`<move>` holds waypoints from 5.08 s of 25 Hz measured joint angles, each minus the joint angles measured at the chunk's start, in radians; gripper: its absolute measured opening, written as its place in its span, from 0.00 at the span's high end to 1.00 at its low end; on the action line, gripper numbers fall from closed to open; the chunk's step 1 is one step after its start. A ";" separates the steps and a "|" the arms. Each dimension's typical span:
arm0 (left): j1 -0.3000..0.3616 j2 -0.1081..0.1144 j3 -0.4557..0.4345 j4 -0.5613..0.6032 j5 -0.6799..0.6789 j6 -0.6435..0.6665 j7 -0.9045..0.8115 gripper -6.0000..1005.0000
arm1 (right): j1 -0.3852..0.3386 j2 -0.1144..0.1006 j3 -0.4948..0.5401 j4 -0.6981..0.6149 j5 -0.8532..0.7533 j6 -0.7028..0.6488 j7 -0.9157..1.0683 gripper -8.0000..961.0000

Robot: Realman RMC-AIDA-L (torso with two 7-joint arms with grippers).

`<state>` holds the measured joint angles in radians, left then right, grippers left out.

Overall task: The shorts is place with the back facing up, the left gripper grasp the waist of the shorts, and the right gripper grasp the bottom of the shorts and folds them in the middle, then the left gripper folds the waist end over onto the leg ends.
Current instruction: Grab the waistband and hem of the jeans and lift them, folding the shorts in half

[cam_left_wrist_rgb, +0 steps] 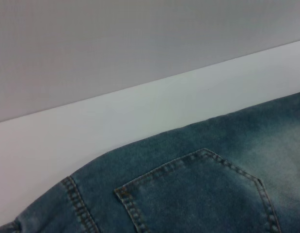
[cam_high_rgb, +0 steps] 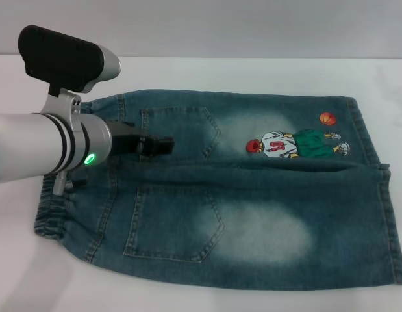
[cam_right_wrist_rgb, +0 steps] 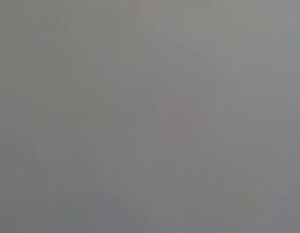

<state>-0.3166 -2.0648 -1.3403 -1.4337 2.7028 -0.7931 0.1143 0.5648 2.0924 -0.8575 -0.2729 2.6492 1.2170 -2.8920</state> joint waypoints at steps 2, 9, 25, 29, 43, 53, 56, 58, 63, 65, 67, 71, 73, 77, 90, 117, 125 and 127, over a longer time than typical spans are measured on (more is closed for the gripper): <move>0.000 0.000 0.000 0.001 0.000 0.000 -0.001 0.19 | -0.002 0.000 0.001 0.006 0.033 0.098 -0.001 0.22; -0.011 0.000 0.001 -0.004 0.000 -0.013 -0.003 0.19 | 0.004 0.000 0.002 -0.011 0.134 0.379 -0.001 0.22; -0.018 -0.001 0.001 0.015 0.000 0.005 -0.021 0.19 | 0.065 -0.001 -0.080 -0.265 0.200 -0.516 0.005 0.22; -0.015 -0.001 0.006 0.018 0.000 0.015 -0.021 0.19 | 0.084 0.000 -0.084 -0.293 0.208 -0.692 0.005 0.22; -0.017 -0.001 0.023 0.016 0.000 0.029 -0.021 0.19 | 0.155 0.000 0.153 -0.225 0.208 -0.922 0.006 0.23; -0.012 0.001 0.024 0.014 0.000 0.045 -0.020 0.19 | 0.048 0.000 -0.238 -0.250 0.180 -0.761 0.008 0.23; -0.006 0.001 0.024 0.013 0.000 0.052 -0.018 0.20 | 0.009 0.000 -0.391 -0.291 0.170 -0.764 0.007 0.23; -0.009 0.001 0.024 0.028 0.000 0.056 -0.018 0.20 | -0.024 0.000 -0.486 -0.348 0.163 -0.767 0.007 0.23; -0.011 0.000 0.026 0.038 0.000 0.065 -0.018 0.20 | -0.093 -0.001 -0.643 -0.496 0.098 -0.818 0.007 0.23; -0.011 0.000 0.027 0.039 0.000 0.065 -0.016 0.20 | -0.102 -0.001 -0.685 -0.535 0.018 -0.860 0.006 0.23; -0.011 0.000 0.027 0.039 0.000 0.065 -0.014 0.20 | -0.098 0.000 -0.741 -0.567 -0.036 -0.959 0.005 0.23; -0.009 0.000 0.027 0.039 0.000 0.067 -0.012 0.20 | -0.045 0.000 -0.775 -0.577 -0.043 -1.159 0.004 0.23; -0.007 0.000 0.028 0.039 0.000 0.068 -0.012 0.20 | -0.019 0.000 -0.770 -0.575 -0.044 -1.239 0.005 0.23; -0.004 0.000 0.030 0.040 0.000 0.069 -0.012 0.20 | 0.032 0.000 -0.752 -0.580 -0.055 -1.421 0.005 0.23; -0.007 0.000 0.033 0.045 0.000 0.092 -0.013 0.20 | 0.113 -0.004 -1.003 -0.486 -0.856 -1.883 0.900 0.23; 0.051 0.006 0.015 -0.037 0.006 0.094 -0.008 0.20 | -0.284 -0.007 -1.318 -0.578 -1.815 -2.032 2.497 0.23; 0.092 0.008 -0.023 -0.099 0.014 0.035 0.026 0.20 | -0.456 -0.008 -1.094 -1.057 -1.826 -1.356 2.452 0.23; 0.115 0.008 -0.039 -0.124 0.014 0.029 0.047 0.20 | -0.474 -0.007 -1.037 -1.131 -1.826 -1.201 2.454 0.23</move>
<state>-0.2013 -2.0567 -1.3796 -1.5577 2.7169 -0.7639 0.1616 0.0906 2.0855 -1.8941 -1.4040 0.8228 0.0156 -0.4381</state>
